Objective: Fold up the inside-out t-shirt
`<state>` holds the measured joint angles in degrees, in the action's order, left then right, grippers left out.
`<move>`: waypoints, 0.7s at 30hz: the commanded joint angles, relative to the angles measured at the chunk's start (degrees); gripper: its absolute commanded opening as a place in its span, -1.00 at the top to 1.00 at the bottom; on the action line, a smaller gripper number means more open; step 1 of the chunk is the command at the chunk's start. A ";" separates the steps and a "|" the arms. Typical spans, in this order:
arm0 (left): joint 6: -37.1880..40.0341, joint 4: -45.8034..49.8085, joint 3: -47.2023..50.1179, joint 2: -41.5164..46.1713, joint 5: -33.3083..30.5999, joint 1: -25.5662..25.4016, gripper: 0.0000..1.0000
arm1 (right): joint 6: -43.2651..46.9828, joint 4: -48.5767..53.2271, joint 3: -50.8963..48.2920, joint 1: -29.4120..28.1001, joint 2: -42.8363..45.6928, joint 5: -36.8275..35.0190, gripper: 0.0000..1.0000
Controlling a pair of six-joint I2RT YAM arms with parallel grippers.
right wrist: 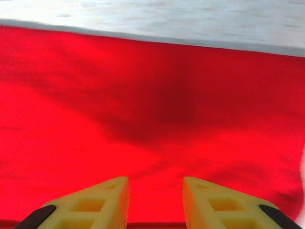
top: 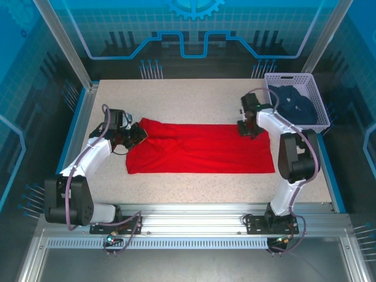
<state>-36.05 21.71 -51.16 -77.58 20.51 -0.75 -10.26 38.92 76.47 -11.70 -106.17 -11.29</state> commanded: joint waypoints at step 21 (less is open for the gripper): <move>-1.59 0.72 0.22 2.79 4.22 -0.12 1.00 | -2.18 -13.40 -0.20 -15.63 -1.68 33.12 0.17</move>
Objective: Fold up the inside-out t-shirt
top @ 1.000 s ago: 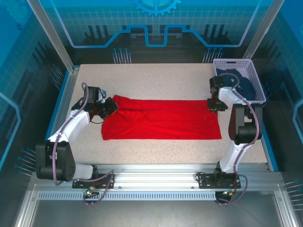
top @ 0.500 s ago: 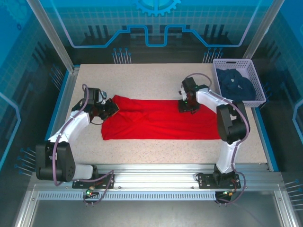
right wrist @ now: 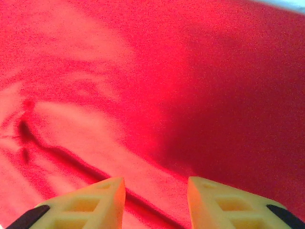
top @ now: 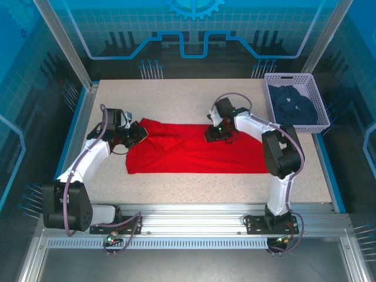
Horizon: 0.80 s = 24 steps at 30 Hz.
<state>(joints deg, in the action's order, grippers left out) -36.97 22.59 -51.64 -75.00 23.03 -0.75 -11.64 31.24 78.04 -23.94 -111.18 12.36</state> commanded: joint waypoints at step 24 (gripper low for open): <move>0.10 -0.17 0.01 0.30 1.47 -0.09 1.00 | -27.81 -39.41 -4.40 -15.35 -9.31 15.63 -0.54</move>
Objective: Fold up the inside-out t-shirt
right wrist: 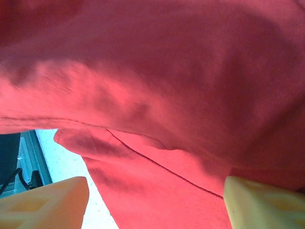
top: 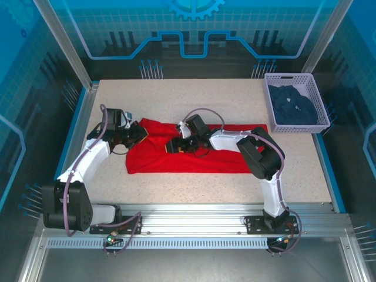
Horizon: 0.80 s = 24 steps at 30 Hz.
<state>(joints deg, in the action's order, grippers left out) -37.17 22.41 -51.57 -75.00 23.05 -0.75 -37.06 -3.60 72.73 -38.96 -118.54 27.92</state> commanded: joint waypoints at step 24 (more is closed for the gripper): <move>0.69 -0.31 0.09 -0.15 1.30 -0.03 1.00 | -13.71 -27.64 -10.25 -0.78 3.52 -4.62 0.06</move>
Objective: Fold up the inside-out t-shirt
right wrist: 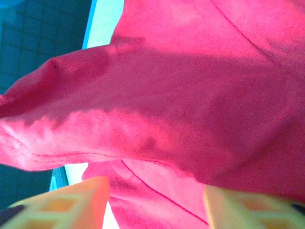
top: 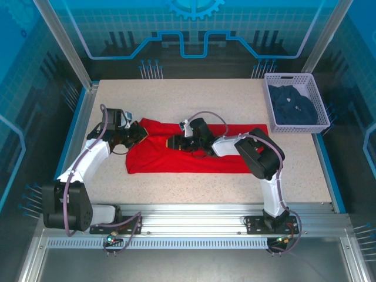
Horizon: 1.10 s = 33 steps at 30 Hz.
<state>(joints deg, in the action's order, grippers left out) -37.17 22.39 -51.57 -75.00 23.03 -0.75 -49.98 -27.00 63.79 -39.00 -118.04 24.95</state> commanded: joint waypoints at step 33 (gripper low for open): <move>0.64 -0.61 -0.03 -0.32 1.89 -0.12 1.00 | 27.54 26.95 11.57 -15.93 -0.05 -42.05 -0.04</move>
<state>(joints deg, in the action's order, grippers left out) -37.17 22.00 -51.57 -75.05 23.05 -0.75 -25.45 -4.71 72.53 -54.15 -115.52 -9.72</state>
